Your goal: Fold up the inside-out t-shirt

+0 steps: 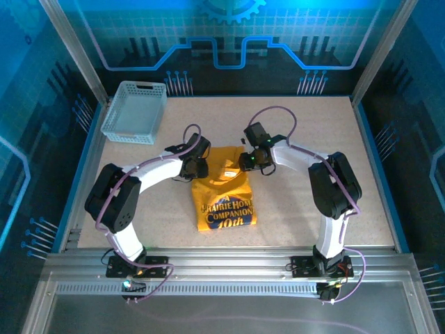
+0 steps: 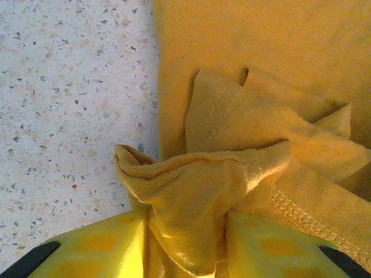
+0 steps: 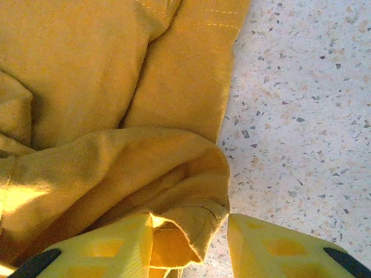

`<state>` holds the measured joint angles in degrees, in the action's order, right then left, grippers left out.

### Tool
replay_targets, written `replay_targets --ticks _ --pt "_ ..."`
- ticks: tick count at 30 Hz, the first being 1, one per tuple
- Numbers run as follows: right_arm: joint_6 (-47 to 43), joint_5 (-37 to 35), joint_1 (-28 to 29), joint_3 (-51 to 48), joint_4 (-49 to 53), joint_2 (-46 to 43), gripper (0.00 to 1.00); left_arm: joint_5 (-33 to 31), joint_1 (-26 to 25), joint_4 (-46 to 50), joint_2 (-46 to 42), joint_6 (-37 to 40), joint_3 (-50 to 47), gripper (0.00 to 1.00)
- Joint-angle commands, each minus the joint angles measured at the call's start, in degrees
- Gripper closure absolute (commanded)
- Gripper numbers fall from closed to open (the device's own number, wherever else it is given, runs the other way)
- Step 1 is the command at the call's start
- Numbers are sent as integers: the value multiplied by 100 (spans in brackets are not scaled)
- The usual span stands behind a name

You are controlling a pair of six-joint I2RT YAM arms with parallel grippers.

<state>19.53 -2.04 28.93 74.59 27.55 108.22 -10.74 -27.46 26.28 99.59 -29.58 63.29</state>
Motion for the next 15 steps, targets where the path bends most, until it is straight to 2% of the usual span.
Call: replay_targets --ticks 1,2,4,7,12,15 --pt "-4 -107 15 14 40 26 62 -116 56 62 -186 115 159 61" --pt "5 -103 16 23 27 47 63 -144 51 95 -203 128 178 60" --pt "16 -120 15 41 22 60 63 -227 49 176 -241 145 193 49" --pt "25 -148 16 46 11 57 64 -330 51 244 -322 197 199 44" --pt "19 -110 14 72 18 114 70 -369 48 248 -277 250 287 53" --pt "22 -120 12 74 20 92 77 -379 56 255 -184 269 363 62"
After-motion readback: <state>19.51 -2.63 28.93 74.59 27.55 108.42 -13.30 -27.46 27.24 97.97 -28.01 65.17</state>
